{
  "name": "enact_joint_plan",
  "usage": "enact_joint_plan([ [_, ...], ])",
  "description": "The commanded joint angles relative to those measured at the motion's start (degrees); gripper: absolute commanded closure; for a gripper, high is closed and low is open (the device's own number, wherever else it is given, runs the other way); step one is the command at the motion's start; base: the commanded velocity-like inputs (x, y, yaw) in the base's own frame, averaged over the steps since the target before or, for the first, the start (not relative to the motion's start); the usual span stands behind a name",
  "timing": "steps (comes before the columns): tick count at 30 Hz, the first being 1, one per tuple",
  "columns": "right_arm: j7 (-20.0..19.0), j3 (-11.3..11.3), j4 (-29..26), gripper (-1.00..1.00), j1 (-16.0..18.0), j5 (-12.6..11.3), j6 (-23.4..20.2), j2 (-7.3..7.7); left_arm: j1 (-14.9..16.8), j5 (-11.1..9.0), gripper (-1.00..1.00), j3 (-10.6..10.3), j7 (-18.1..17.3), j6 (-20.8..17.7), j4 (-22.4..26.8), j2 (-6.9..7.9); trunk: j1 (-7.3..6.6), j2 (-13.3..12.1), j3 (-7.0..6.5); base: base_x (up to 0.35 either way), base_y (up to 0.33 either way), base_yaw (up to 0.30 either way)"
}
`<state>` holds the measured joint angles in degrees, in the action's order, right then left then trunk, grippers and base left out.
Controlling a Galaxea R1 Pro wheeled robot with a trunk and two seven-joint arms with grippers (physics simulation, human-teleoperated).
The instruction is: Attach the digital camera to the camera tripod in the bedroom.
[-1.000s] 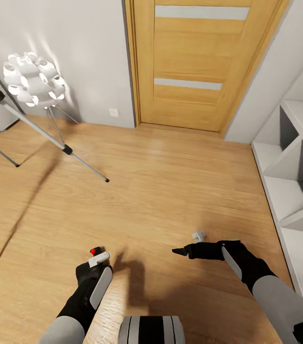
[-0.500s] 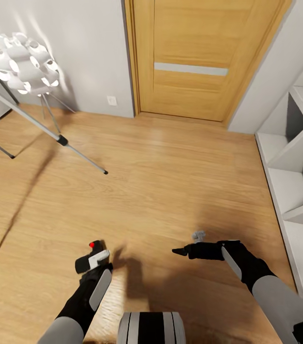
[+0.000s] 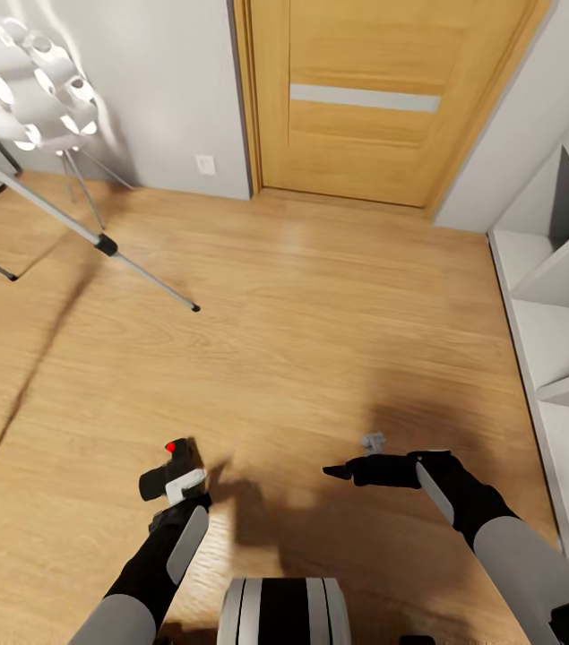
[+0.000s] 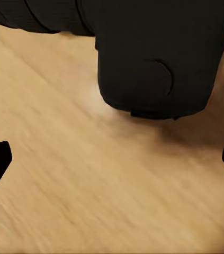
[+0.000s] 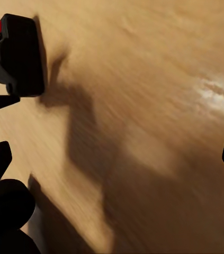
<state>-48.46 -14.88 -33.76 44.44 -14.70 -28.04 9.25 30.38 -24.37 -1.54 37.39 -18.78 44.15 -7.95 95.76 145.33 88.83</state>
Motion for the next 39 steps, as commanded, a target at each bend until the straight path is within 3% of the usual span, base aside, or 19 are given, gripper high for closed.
enact_joint_plan([
  [1,0.14,-0.29,-0.06,-1.0,0.03,-0.59,-0.44,0.07,0.0,-0.33,-1.0,-0.16,0.41,-0.21,0.09,0.03,0.01,0.03,0.26,0.0,0.0,0.0],
  [17,-0.22,-0.25,-0.14,-1.0,0.03,-0.6,-0.37,0.14,0.03,-0.31,-1.0,-0.18,0.4,-0.19,0.12,0.04,0.43,0.24,3.81,0.0,0.0,0.0],
  [29,-0.25,0.87,-0.08,-1.0,0.03,-0.6,-0.35,0.12,0.03,-0.33,-1.0,-0.45,0.36,-0.12,1.07,-0.2,0.43,0.24,3.81,0.0,0.0,0.0],
  [34,-0.24,0.96,-0.07,-1.0,0.03,-0.6,-0.35,0.08,0.03,-0.32,-1.0,-3.3,0.26,-0.12,1.24,-0.29,0.43,0.24,3.81,0.0,0.0,0.0],
  [38,-0.23,0.98,-0.06,-1.0,0.03,-0.6,-0.35,0.13,0.03,-0.38,-1.0,-6.66,0.24,-0.07,1.39,-0.36,0.43,0.24,3.81,0.0,0.0,0.0],
  [39,-0.23,0.99,-0.07,-1.0,0.03,-0.6,-0.35,0.15,0.03,-0.45,-1.0,-8.33,0.23,-0.05,1.44,-0.43,0.43,0.24,3.81,0.0,0.0,0.0],
])
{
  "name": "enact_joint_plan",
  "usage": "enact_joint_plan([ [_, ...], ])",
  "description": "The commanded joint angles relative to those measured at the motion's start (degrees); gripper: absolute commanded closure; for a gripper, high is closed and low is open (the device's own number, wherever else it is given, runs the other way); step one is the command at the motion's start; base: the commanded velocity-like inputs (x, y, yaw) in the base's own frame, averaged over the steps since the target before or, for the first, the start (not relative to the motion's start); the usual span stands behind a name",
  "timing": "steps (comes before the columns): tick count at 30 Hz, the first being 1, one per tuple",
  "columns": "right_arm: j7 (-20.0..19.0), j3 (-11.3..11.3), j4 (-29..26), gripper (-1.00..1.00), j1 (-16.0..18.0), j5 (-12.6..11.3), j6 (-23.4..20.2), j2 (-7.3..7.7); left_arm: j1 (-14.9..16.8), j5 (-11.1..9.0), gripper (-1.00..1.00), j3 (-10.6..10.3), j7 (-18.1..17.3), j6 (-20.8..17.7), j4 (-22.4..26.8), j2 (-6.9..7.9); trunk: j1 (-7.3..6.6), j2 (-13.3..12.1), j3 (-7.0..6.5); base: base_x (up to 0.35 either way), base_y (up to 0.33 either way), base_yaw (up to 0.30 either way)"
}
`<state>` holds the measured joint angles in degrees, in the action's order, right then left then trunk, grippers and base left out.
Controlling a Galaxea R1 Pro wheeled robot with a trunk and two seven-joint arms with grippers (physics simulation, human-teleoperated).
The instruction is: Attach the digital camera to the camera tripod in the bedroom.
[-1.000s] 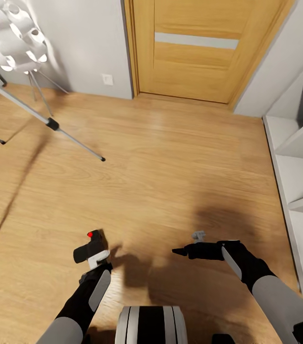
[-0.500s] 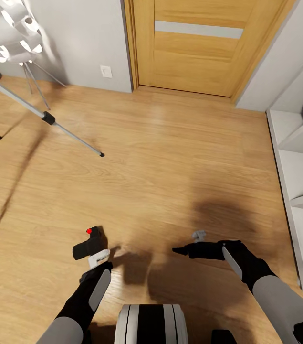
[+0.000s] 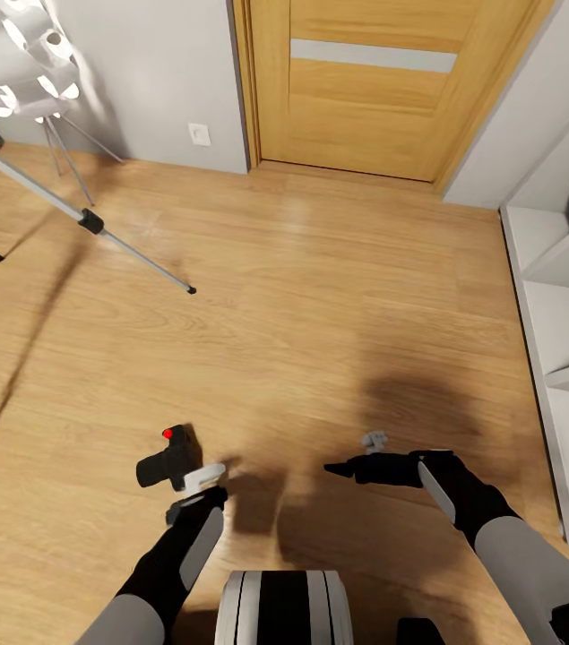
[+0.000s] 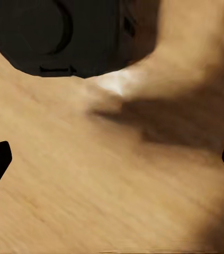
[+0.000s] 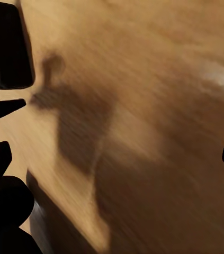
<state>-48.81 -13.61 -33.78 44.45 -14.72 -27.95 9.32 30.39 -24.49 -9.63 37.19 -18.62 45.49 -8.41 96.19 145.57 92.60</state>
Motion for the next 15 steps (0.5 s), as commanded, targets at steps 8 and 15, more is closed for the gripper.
enact_joint_plan([
  [8,0.12,-0.22,-0.06,-1.0,0.02,-0.57,-0.44,0.08,0.02,-0.47,-1.0,-1.42,0.43,5.23,-0.41,0.0,-0.01,0.01,0.03,0.0,0.0,0.0],
  [15,0.14,-0.24,-0.06,-1.0,0.02,-0.57,-0.44,0.05,0.02,-0.19,-1.0,-1.83,0.43,10.71,-2.93,0.24,-0.01,0.01,0.03,0.0,0.0,0.0],
])
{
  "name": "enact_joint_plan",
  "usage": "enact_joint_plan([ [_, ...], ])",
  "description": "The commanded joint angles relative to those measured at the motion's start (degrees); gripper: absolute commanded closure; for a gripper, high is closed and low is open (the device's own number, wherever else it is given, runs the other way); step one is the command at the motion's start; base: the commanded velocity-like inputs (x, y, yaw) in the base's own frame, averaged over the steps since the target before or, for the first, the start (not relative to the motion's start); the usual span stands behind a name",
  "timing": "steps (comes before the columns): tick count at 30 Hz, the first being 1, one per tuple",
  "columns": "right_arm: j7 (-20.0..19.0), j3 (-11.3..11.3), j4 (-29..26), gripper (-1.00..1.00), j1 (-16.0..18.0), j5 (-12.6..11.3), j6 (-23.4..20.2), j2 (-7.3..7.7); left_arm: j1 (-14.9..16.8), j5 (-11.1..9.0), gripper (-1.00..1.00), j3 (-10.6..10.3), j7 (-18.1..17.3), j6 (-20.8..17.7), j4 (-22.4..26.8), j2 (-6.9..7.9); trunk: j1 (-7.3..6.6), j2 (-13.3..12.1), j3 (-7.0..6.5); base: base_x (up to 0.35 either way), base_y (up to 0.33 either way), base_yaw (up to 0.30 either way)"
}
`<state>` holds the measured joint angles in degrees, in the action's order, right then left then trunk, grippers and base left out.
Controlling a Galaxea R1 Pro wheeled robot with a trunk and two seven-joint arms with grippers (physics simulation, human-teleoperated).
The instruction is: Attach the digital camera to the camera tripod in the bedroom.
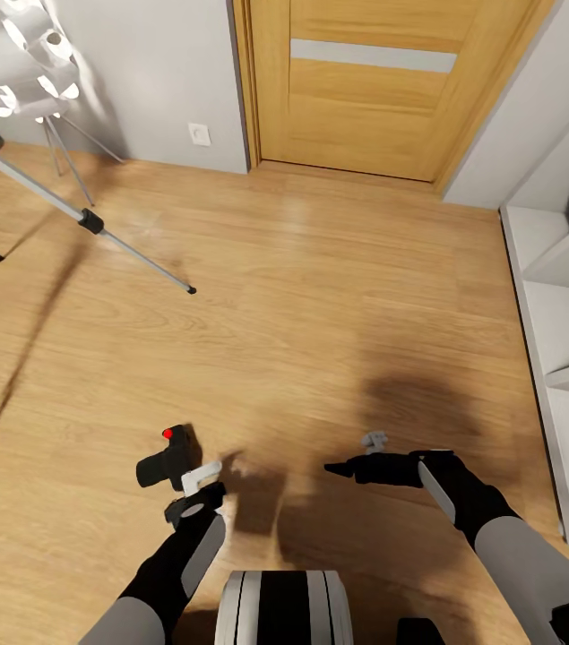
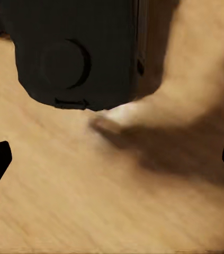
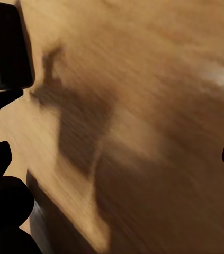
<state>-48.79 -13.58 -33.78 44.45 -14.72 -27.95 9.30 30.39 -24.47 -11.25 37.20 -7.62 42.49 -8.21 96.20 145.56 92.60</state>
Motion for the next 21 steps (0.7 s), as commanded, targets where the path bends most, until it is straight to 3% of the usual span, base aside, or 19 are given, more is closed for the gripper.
enact_joint_plan([
  [1,0.16,-0.3,-0.02,-1.0,0.02,-0.57,-0.44,0.03,0.0,-0.06,-1.0,-0.25,0.42,0.38,-1.7,0.13,-0.01,0.01,0.03,0.0,0.0,0.0],
  [11,0.18,-0.25,0.11,-1.0,0.02,-0.57,-0.44,0.07,0.02,0.03,-1.0,-0.18,0.42,5.24,-6.4,0.21,-0.01,0.01,0.03,0.0,0.0,0.0],
  [21,0.18,-0.22,0.12,-1.0,0.02,-0.57,-0.44,0.09,0.01,0.38,-1.0,-0.27,0.34,6.14,-8.4,0.27,-0.01,0.01,0.03,0.0,0.0,0.0],
])
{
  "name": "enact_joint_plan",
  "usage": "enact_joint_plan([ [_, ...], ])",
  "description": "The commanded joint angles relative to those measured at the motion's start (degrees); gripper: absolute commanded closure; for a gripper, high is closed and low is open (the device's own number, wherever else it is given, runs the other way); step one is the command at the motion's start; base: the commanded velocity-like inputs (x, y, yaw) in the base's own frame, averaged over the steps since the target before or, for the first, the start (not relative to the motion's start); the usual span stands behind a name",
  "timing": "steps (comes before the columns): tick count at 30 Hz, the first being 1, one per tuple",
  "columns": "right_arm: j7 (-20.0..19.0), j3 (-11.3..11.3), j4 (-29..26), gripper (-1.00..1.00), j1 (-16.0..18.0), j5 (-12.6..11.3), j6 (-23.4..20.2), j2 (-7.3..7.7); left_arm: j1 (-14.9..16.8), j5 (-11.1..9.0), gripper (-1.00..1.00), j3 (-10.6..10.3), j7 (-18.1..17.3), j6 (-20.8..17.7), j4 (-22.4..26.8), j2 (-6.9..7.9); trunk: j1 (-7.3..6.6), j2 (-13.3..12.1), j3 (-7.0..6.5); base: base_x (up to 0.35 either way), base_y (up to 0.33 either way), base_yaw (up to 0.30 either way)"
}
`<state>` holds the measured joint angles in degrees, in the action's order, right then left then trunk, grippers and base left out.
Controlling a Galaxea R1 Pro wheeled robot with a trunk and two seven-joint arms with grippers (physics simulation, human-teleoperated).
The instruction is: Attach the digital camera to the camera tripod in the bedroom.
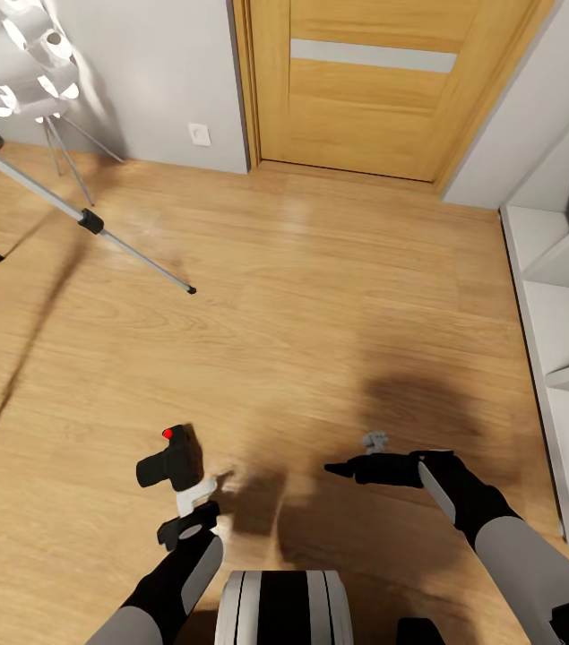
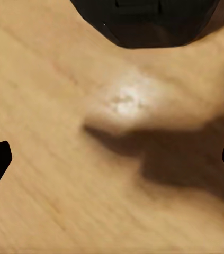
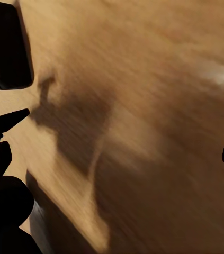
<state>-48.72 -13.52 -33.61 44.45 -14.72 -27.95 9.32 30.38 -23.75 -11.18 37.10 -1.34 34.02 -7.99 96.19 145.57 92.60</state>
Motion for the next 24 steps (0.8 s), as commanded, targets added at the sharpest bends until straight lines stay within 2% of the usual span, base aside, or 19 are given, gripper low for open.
enact_joint_plan([
  [1,0.12,-0.28,-0.05,-1.0,0.02,-0.57,-0.43,0.07,0.02,-0.13,-1.0,-0.4,0.44,-0.04,0.03,0.06,-0.01,0.01,0.03,0.0,0.0,0.0],
  [2,0.12,-0.28,-0.05,-1.0,0.02,-0.57,-0.43,0.07,0.02,0.18,-1.0,-0.51,0.44,0.13,-0.02,0.04,-0.01,0.01,0.03,0.0,0.0,0.0],
  [3,0.24,-0.28,-0.05,-1.0,0.02,-0.57,-0.43,0.08,0.02,2.58,-1.0,-1.35,0.45,2.87,-0.16,0.01,-0.01,0.01,0.03,0.0,0.0,0.0],
  [4,0.29,-0.28,-0.05,-1.0,0.02,-0.57,-0.43,0.08,0.03,3.62,-1.0,-1.58,0.47,4.71,-0.26,0.0,-0.01,0.01,0.03,0.0,0.0,0.0],
  [6,0.34,-0.28,-0.05,-1.0,0.02,-0.57,-0.43,0.08,0.01,4.8,-1.0,-1.83,0.49,7.16,-0.55,0.0,-0.01,0.01,0.03,0.0,0.0,0.0],
  [11,0.37,-0.28,-0.05,-1.0,0.02,-0.55,-0.43,0.07,0.01,5.8,-1.0,-2.08,0.49,9.29,-1.04,-0.01,-0.01,0.01,0.03,0.0,0.0,0.0],
  [24,0.4,-0.28,-0.05,-1.0,0.02,-0.55,-0.43,0.06,0.02,6.22,-1.0,-2.17,0.51,9.93,-1.14,-0.01,-0.01,0.01,0.03,0.0,0.0,0.0],
])
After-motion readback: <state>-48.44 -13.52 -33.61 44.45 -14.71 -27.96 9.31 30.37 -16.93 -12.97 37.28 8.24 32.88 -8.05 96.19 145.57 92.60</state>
